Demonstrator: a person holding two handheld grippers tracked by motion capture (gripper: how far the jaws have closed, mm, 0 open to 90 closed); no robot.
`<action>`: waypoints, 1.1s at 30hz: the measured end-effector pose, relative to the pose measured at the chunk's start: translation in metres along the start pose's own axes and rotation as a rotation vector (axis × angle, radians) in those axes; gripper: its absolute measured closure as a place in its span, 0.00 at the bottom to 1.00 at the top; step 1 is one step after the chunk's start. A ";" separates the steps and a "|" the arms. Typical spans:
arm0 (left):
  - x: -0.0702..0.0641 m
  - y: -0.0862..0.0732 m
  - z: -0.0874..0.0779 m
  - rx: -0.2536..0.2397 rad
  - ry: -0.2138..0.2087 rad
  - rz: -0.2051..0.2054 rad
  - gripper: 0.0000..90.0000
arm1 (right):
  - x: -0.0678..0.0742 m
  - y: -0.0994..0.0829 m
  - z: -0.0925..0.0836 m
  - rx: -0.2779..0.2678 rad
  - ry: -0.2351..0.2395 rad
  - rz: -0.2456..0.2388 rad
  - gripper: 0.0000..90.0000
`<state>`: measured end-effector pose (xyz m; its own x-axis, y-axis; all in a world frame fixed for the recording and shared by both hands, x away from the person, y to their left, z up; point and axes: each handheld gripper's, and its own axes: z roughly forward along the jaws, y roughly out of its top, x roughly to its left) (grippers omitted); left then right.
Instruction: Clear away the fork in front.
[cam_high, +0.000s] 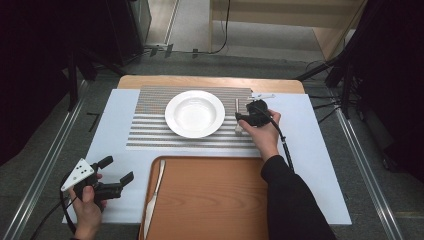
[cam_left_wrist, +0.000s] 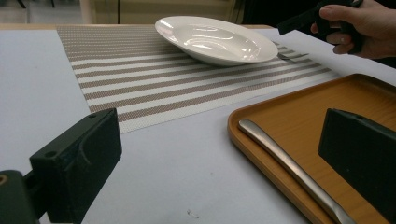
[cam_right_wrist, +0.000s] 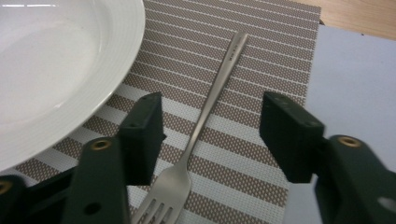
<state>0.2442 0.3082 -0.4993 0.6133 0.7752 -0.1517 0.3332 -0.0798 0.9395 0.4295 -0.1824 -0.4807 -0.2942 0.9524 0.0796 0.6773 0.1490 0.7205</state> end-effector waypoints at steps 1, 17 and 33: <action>0.000 0.000 0.000 0.000 0.000 0.000 0.00 | 0.000 0.000 0.002 -0.001 0.010 0.000 0.53; 0.001 0.000 0.000 0.004 0.001 -0.005 0.00 | 0.006 0.010 0.027 0.119 -0.018 0.076 0.77; 0.000 0.000 0.002 0.013 0.001 0.001 0.00 | 0.010 0.011 0.040 0.169 -0.085 0.128 0.89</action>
<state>0.2456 0.3071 -0.4998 0.6130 0.7756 -0.1505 0.3417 -0.0885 0.9356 0.4607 -0.1602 -0.5000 -0.1454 0.9844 0.0994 0.8111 0.0611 0.5817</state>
